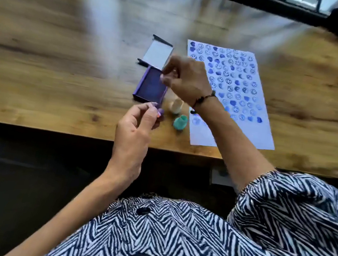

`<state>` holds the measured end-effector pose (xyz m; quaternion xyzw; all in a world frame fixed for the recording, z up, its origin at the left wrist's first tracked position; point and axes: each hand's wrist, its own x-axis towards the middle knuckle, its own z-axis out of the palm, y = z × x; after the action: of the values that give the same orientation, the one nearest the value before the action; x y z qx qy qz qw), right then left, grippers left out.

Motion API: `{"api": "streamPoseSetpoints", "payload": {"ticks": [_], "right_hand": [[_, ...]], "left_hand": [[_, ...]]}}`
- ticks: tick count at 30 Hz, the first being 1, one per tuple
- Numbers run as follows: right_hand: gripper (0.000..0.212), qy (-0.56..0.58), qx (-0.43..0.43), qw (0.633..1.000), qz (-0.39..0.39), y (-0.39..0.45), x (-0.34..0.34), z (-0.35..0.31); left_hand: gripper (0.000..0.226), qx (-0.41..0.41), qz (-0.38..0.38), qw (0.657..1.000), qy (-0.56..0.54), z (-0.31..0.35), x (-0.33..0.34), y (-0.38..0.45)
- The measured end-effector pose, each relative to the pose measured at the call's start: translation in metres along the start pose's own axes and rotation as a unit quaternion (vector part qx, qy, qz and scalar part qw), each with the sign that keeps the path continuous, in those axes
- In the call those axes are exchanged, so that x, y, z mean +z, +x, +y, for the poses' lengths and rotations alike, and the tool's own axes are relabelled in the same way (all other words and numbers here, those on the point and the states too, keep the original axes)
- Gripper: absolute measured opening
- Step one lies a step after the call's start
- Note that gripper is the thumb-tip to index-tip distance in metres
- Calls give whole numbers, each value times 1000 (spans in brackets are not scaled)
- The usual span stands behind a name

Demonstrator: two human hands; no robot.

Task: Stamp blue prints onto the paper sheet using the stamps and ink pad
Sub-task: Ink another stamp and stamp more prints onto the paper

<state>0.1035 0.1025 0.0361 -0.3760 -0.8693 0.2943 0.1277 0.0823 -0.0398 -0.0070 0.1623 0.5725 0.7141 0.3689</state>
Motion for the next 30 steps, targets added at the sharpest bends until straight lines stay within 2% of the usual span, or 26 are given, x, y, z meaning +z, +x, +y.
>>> {"api": "streamPoseSetpoints", "payload": {"ticks": [2,3,5,7,9,11,14,21,30], "right_hand": [[8,56,58,992,98,-18,-21,31],[9,73,102,985,122,-31,-32,52],[10,74,174,972,140,-61,-55,89],[11,55,205,965,153,-81,-65,118],[15,40,225,959,167,-94,-71,133],[11,23,221,961,162,-99,-72,138],[12,-49,179,974,131,-96,-68,139],[18,-175,128,974,62,-87,-63,138],[16,-264,83,961,24,-84,-55,146]], "left_hand": [[13,49,-75,991,95,-3,15,-6],[20,75,-133,975,161,-6,26,-11],[32,141,-250,912,293,-15,55,-19],[33,226,-324,832,388,-29,84,-20],[27,272,-361,772,447,-41,105,-15],[27,267,-368,740,496,-51,114,-7],[28,251,-367,720,533,-56,116,-1],[29,262,-368,713,536,-52,115,2],[29,258,-369,731,512,-52,114,3]]}}
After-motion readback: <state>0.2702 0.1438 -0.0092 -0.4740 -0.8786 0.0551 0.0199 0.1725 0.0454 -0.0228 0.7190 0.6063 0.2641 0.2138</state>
